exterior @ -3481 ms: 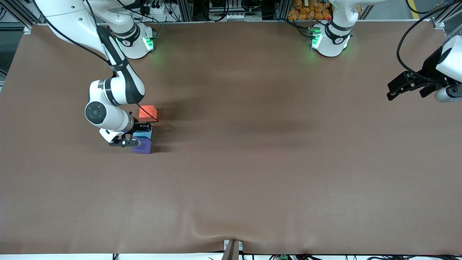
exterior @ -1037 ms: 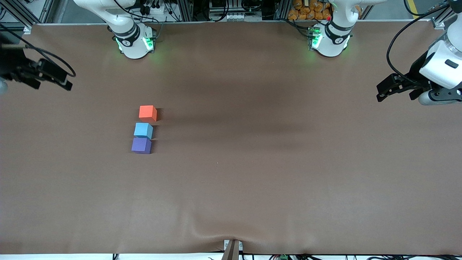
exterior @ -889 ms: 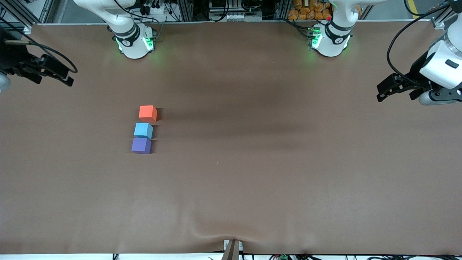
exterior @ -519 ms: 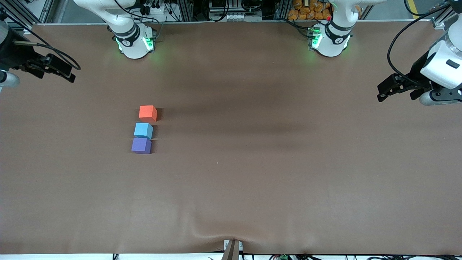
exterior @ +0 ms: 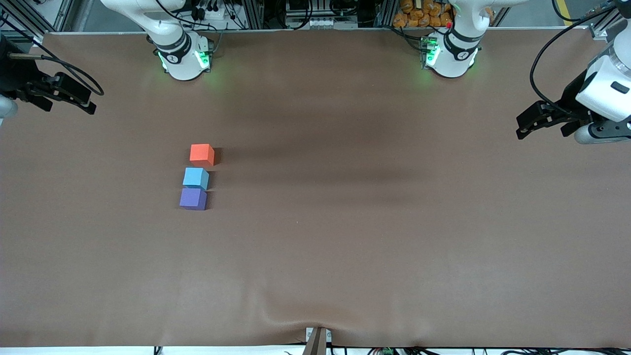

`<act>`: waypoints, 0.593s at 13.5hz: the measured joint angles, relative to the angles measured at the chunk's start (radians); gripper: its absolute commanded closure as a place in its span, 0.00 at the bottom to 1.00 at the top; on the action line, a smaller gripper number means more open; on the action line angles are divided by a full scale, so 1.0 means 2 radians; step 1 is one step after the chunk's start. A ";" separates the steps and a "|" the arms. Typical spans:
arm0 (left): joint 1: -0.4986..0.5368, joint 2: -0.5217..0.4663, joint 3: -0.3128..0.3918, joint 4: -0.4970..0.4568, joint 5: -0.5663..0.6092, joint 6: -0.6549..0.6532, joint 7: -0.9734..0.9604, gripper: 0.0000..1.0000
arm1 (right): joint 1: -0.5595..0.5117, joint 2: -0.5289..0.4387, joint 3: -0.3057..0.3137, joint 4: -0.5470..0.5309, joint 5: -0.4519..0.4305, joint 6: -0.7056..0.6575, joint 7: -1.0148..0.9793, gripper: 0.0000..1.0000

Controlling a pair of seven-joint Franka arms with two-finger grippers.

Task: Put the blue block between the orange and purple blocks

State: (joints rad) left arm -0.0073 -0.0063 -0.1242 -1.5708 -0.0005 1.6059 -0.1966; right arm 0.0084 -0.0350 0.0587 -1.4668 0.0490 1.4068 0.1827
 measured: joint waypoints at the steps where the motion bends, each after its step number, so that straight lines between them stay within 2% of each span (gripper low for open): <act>1: 0.000 0.000 0.000 0.000 0.000 0.000 0.000 0.00 | 0.000 0.000 0.000 0.001 0.000 0.001 -0.001 0.00; 8: -0.003 0.007 -0.001 0.000 0.000 0.000 0.000 0.00 | 0.000 0.000 -0.001 0.002 -0.013 0.001 -0.030 0.00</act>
State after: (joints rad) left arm -0.0126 0.0075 -0.1260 -1.5712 -0.0005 1.6061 -0.1967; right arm 0.0082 -0.0350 0.0574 -1.4621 0.0231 1.4093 0.1226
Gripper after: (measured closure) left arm 0.000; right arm 0.000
